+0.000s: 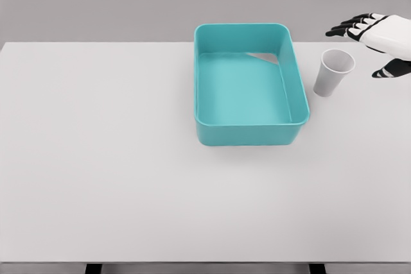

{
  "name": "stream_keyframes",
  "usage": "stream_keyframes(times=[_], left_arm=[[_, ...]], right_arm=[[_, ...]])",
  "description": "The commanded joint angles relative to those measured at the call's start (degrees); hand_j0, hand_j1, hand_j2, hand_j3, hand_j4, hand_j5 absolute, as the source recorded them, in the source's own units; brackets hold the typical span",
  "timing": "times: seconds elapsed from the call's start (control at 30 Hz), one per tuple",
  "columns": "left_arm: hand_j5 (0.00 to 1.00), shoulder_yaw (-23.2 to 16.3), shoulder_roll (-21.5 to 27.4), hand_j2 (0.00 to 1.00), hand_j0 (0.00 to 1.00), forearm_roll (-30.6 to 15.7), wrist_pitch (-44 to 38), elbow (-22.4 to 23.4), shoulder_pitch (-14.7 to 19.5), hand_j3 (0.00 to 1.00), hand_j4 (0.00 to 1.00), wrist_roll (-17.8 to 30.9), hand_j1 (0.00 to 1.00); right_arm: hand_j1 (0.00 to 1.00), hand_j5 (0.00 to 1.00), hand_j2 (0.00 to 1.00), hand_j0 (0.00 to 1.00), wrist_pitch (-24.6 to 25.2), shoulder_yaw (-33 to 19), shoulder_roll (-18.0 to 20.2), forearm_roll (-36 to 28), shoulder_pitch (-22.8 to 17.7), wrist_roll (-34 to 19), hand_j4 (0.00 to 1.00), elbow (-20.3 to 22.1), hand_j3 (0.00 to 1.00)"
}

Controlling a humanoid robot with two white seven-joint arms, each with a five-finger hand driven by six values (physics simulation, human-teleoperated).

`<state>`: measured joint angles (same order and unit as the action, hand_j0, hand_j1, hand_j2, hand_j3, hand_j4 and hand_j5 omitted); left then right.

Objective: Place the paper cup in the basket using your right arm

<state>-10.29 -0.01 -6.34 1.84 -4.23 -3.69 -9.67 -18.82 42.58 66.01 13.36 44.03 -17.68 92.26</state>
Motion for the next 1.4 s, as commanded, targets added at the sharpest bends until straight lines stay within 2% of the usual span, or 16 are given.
stream_keyframes(times=[0.0, 0.17, 0.2, 0.23, 0.33, 0.4, 0.43, 0.5, 0.53, 0.57, 0.63, 0.93, 1.03, 1.2, 1.27, 1.37], left_arm=[[1.00, 0.01, 0.01, 1.00, 1.00, 0.01, 0.00, 0.01, 0.00, 1.00, 1.00, 0.00, 1.00], [1.00, 0.01, 0.01, 1.00, 1.00, 0.01, 0.00, 0.01, 0.00, 1.00, 1.00, 0.00, 1.00], [1.00, 0.01, 0.01, 1.00, 1.00, 0.01, 0.00, 0.01, 0.00, 1.00, 1.00, 0.00, 1.00], [1.00, 0.01, 0.01, 1.00, 1.00, 0.01, 0.00, 0.01, 0.00, 1.00, 1.00, 0.00, 1.00], [1.00, 0.01, 0.01, 1.00, 1.00, 0.01, 0.00, 0.01, 0.00, 1.00, 1.00, 0.00, 1.00], [1.00, 0.01, 0.01, 1.00, 1.00, 0.01, 0.00, 0.01, 0.00, 1.00, 1.00, 0.00, 1.00], [1.00, 0.01, 0.01, 1.00, 1.00, 0.01, 0.00, 0.01, 0.00, 1.00, 1.00, 0.00, 1.00], [1.00, 0.01, 0.01, 1.00, 1.00, 0.01, 0.00, 0.01, 0.00, 1.00, 1.00, 0.00, 1.00], [1.00, 0.01, 0.01, 1.00, 1.00, 0.01, 0.00, 0.01, 0.00, 1.00, 1.00, 0.00, 1.00], [1.00, 0.01, 0.01, 1.00, 1.00, 0.01, 0.00, 0.01, 0.00, 1.00, 1.00, 0.00, 1.00], [1.00, 0.01, 0.01, 1.00, 1.00, 0.01, 0.00, 0.01, 0.00, 1.00, 1.00, 0.00, 1.00], [1.00, 0.01, 0.01, 1.00, 1.00, 0.01, 0.00, 0.01, 0.00, 1.00, 1.00, 0.00, 1.00], [1.00, 0.01, 0.01, 1.00, 1.00, 0.01, 0.00, 0.01, 0.00, 1.00, 1.00, 0.00, 1.00], [1.00, 0.01, 0.01, 1.00, 1.00, 0.01, 0.00, 0.01, 0.00, 1.00, 1.00, 0.00, 1.00], [1.00, 0.01, 0.01, 1.00, 1.00, 0.01, 0.00, 0.01, 0.00, 1.00, 1.00, 0.00, 1.00], [1.00, 0.01, 0.01, 1.00, 1.00, 0.01, 0.00, 0.01, 0.00, 1.00, 1.00, 0.00, 1.00]], right_arm=[[1.00, 1.00, 1.00, 1.00, -0.51, -0.04, 0.00, -0.18, 0.00, -0.42, 1.00, 0.02, 1.00], [1.00, 1.00, 1.00, 1.00, 0.28, -0.13, -0.53, -0.44, -0.09, -0.51, 1.00, 1.43, 1.00], [1.00, 1.00, 1.00, 1.00, 0.19, -0.04, -0.27, -4.65, 0.00, -0.86, 1.00, 0.20, 1.00], [1.00, 1.00, 1.00, 1.00, -0.07, -0.04, 0.00, -8.43, -0.09, -2.17, 1.00, -1.55, 1.00], [1.00, 1.00, 1.00, 1.00, -0.69, -0.30, 0.00, -19.86, -0.09, -12.55, 1.00, -8.67, 1.00], [1.00, 1.00, 1.00, 1.00, -0.25, -0.39, -0.09, -25.39, -0.09, -13.69, 1.00, -12.54, 1.00], [1.00, 1.00, 1.00, 1.00, 0.45, -0.22, -0.09, -29.96, -0.35, -13.69, 1.00, -13.07, 1.00], [1.00, 1.00, 1.00, 1.00, 4.39, 0.22, -0.61, -32.61, -0.53, -13.87, 1.00, -14.12, 1.00], [1.00, 1.00, 1.00, 1.00, 5.20, 0.40, -1.49, -33.22, -0.53, -16.85, 1.00, -16.14, 1.00], [1.00, 1.00, 1.00, 1.00, 5.11, 0.23, -3.51, -34.10, -0.53, -17.32, 1.00, -18.43, 1.00], [1.00, 1.00, 1.00, 1.00, 2.48, 0.23, -6.77, -38.06, -0.18, -17.32, 1.00, -26.16, 1.00], [1.00, 1.00, 1.00, 1.00, 0.19, -2.06, -13.45, -38.23, 0.09, -17.32, 1.00, -38.30, 1.00], [1.00, 1.00, 1.00, 1.00, 0.19, -2.15, -14.33, -38.15, 0.09, -17.32, 1.00, -39.61, 1.00], [1.00, 1.00, 1.00, 1.00, -1.74, -2.59, -17.58, -38.23, 1.14, -17.32, 1.00, -44.98, 1.00], [1.00, 1.00, 1.00, 1.00, -2.09, -4.61, -19.60, -38.23, 1.14, -17.32, 1.00, -47.61, 1.00], [1.00, 1.00, 1.00, 1.00, -2.89, -4.78, -19.87, -38.15, 1.05, -17.32, 1.00, -48.23, 1.00]])
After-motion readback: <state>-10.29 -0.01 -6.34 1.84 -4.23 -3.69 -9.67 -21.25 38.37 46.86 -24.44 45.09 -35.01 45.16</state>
